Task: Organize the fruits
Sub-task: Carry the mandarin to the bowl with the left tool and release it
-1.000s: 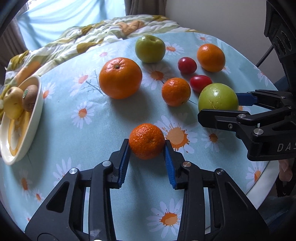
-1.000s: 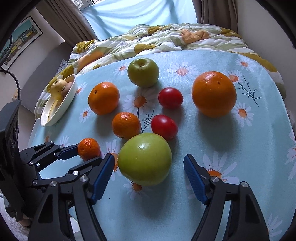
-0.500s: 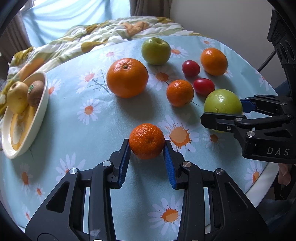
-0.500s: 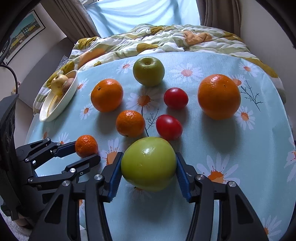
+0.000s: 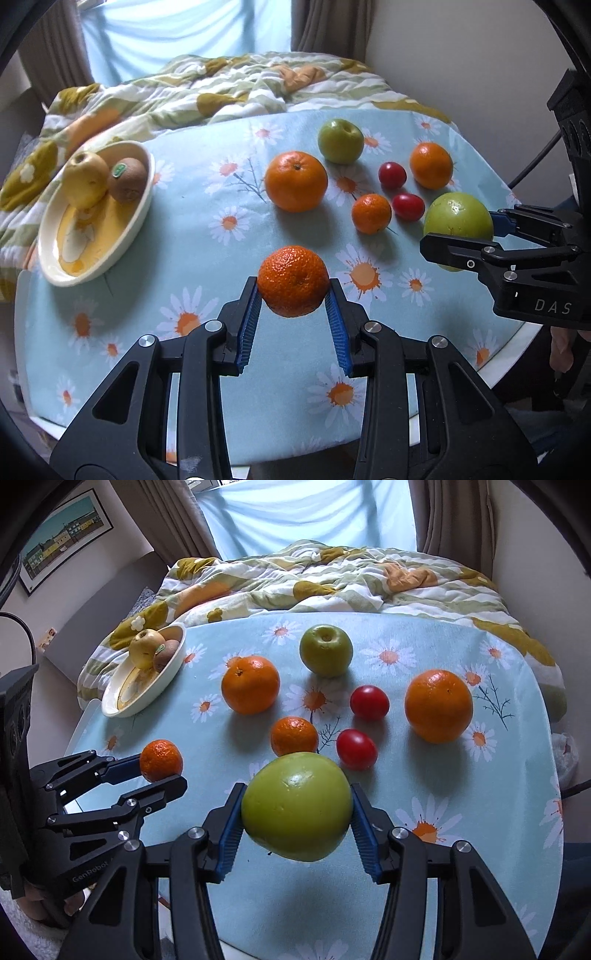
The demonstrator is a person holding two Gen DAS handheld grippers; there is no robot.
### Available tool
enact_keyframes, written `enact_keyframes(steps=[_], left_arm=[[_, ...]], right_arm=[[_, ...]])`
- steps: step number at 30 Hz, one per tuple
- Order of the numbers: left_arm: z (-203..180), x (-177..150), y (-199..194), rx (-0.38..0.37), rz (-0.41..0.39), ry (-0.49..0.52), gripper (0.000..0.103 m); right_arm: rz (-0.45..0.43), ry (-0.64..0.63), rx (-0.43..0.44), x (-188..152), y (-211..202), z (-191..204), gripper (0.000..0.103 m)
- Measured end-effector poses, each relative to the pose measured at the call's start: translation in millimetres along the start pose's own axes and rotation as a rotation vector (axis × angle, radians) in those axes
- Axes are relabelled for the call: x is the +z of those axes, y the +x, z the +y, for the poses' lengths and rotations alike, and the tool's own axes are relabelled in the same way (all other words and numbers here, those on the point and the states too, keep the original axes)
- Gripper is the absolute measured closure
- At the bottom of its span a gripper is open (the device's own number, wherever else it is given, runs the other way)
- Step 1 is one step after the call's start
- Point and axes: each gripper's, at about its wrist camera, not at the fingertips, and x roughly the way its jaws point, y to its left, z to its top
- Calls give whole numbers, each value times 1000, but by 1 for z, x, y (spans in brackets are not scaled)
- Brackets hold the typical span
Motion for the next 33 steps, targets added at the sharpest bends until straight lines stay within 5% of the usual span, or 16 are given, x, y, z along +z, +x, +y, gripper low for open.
enact_keyframes(steps=[9, 18, 33], left_arm=[[55, 9, -49, 30, -67, -83, 61], [126, 19, -71, 34, -91, -65, 61], [239, 40, -30, 7, -32, 17, 61]], right_arm=[[-23, -22, 18, 22, -20, 39, 53], [-54, -18, 14, 49, -17, 108, 53], [-53, 39, -15, 88, 46, 198, 53]])
